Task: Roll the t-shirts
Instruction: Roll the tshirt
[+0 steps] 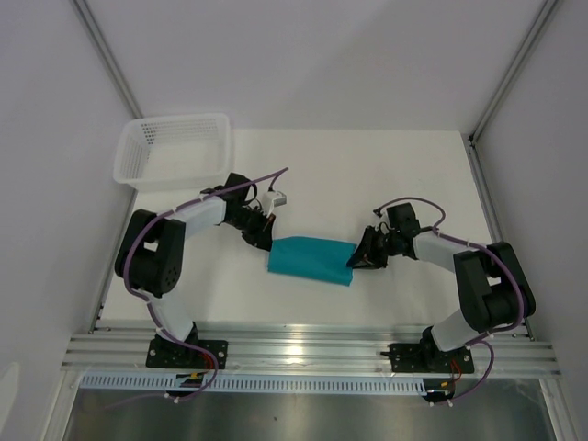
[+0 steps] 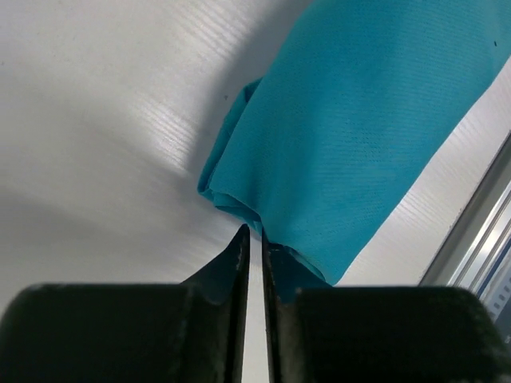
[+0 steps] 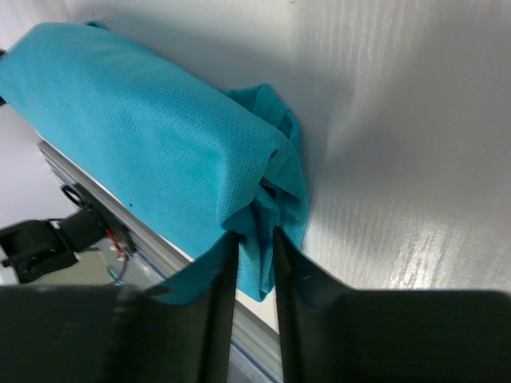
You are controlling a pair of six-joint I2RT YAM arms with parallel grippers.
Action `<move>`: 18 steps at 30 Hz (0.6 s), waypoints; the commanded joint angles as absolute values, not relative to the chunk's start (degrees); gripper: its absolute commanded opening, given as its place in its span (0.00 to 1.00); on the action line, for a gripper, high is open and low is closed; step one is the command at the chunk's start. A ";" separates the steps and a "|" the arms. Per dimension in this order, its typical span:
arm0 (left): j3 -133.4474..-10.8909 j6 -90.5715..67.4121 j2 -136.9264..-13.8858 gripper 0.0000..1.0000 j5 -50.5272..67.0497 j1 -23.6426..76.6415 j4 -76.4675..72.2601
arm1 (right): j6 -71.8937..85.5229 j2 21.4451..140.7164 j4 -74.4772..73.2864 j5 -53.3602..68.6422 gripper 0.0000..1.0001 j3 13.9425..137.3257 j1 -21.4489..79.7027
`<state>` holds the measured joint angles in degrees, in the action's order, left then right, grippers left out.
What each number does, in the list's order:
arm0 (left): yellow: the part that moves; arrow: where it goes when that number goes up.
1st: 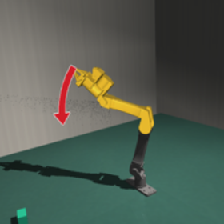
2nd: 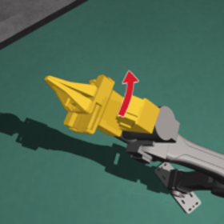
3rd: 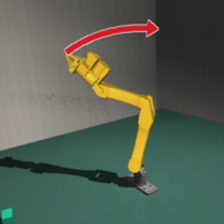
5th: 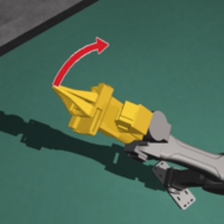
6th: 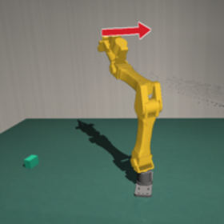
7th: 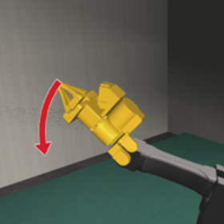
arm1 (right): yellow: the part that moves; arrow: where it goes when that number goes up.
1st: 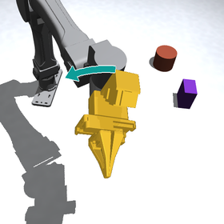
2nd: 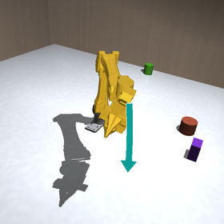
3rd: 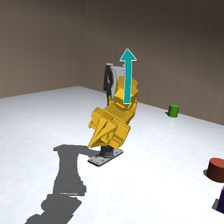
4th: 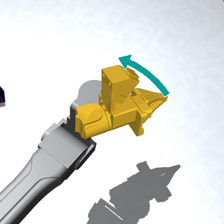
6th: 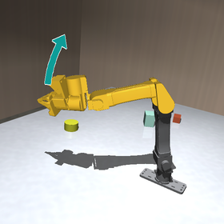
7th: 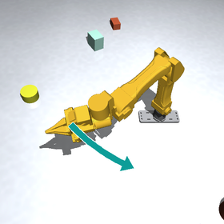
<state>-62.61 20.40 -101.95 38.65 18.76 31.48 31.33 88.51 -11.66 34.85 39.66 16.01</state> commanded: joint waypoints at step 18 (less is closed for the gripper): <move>-67.15 6.43 -89.47 0.87 28.81 15.73 39.02 | 29.00 83.05 -20.40 20.75 0.63 47.02 17.84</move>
<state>-65.49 11.77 -92.36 23.18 15.14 39.57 27.44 83.57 -21.23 24.14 45.78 16.78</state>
